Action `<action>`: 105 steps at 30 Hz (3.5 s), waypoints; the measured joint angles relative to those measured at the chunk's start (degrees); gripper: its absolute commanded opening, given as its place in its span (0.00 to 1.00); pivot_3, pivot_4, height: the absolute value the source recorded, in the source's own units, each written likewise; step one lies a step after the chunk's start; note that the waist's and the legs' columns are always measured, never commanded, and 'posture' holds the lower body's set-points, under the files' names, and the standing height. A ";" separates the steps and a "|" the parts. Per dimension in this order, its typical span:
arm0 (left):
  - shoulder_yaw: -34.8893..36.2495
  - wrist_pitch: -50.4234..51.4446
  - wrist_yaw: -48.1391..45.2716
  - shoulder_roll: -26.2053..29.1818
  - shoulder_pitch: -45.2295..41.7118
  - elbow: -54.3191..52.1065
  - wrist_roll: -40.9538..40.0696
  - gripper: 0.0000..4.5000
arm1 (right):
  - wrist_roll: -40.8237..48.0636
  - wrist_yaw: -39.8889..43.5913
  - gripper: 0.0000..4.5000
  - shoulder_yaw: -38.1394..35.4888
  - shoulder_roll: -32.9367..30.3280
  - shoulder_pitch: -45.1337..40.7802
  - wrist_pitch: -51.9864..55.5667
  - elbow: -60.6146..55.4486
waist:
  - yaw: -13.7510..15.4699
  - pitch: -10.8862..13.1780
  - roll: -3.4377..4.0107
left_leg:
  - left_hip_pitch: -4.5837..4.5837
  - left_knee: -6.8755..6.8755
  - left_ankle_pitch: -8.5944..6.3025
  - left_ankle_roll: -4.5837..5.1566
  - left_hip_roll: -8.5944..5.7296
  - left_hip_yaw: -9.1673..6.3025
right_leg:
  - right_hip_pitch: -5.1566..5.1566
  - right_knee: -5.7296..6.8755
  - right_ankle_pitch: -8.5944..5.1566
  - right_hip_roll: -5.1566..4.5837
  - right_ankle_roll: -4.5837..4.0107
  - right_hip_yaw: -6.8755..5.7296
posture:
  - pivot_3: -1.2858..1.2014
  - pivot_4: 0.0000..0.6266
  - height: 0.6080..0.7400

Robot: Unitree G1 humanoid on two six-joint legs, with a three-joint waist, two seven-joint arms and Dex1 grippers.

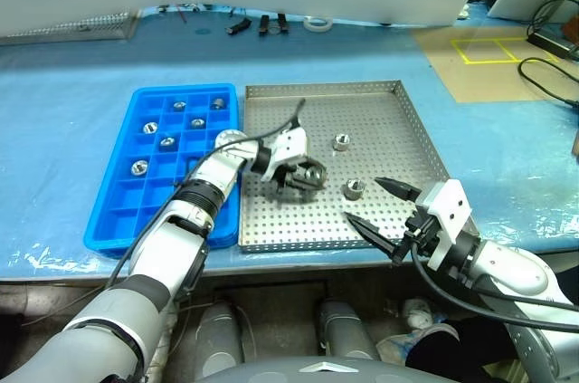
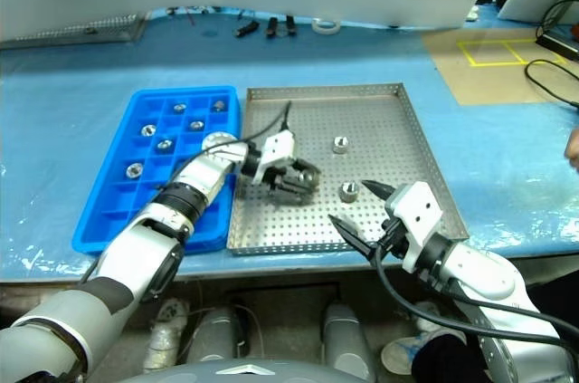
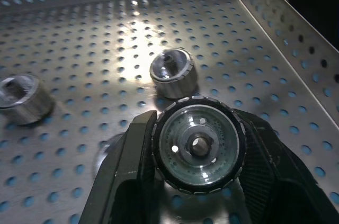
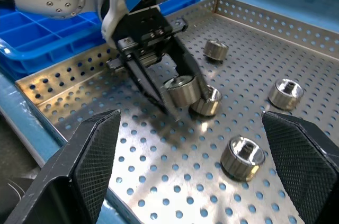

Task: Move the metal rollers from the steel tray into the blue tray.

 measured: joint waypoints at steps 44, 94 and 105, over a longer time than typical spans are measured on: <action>28.94 36.06 42.07 16.44 55.92 -68.91 -13.52 0.88 | -5.73 33.64 1.00 22.41 10.62 -48.28 -15.90 47.03 | 15.66 0.08 0.11 | -0.73 -0.02 0.23 -0.39 0.13 -0.91 | -0.37 0.24 -0.07 0.08 -0.15 -0.69 | 0.68 0.24 1.00; -2.89 0.20 17.71 -7.49 -7.40 19.89 3.95 1.00 | -0.36 -6.66 1.00 -3.43 4.11 -3.03 6.11 -3.34 | 1.22 0.06 0.15 | -0.35 0.60 -0.06 0.09 -0.06 -0.52 | 0.19 0.06 0.04 -0.01 0.05 -0.29 | 0.34 0.24 1.00; -2.71 0.19 17.51 -9.70 -4.36 19.39 5.00 0.91 | -0.13 -6.95 1.00 -3.29 3.53 -3.40 6.09 -3.33 | 1.31 0.07 0.14 | 0.00 0.59 -0.16 0.24 -0.07 -0.27 | 0.47 0.01 0.01 -0.26 0.09 -0.26 | 0.35 0.24 1.00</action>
